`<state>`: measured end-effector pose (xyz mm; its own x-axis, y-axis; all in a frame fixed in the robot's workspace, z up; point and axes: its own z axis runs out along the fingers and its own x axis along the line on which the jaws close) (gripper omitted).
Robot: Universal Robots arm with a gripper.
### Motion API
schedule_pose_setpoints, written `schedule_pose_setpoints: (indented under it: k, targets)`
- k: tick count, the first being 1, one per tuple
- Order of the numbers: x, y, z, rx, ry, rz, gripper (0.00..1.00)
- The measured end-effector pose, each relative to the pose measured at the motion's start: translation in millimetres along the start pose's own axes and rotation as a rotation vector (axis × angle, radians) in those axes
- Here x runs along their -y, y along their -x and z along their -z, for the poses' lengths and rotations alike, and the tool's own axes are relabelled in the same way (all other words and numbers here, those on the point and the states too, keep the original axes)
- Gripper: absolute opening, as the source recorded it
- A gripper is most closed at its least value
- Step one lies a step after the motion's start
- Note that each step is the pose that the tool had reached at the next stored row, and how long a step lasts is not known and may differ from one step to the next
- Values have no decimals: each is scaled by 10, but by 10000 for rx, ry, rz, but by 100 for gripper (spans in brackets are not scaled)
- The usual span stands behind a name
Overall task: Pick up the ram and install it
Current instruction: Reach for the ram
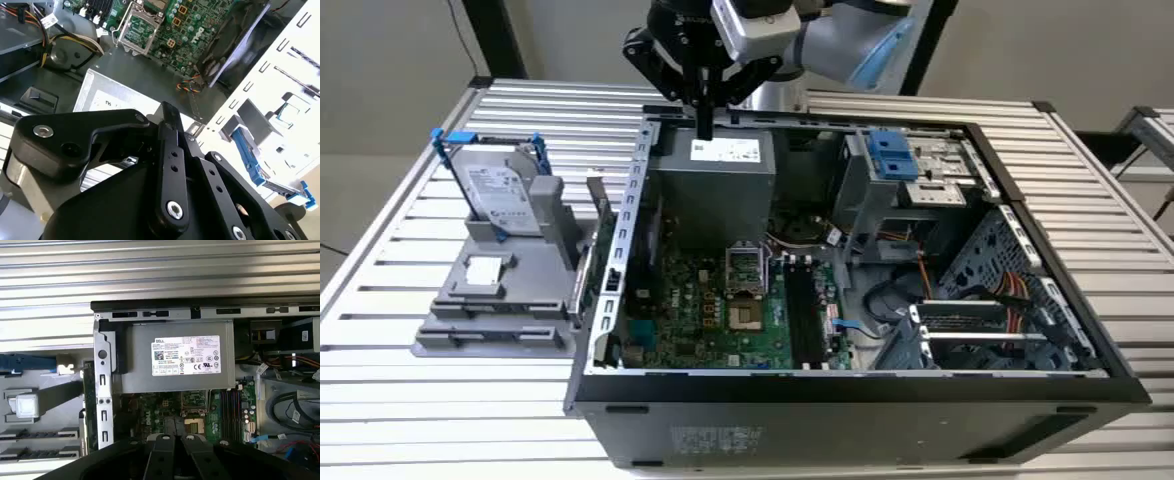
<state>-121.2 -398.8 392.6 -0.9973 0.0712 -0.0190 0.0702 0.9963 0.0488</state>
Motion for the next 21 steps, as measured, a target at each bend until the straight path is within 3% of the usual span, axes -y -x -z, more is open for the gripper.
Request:
schedule_pose_setpoints:
  k: [21]
  targets:
    - [6,-81,2,0,-1,-1,0]
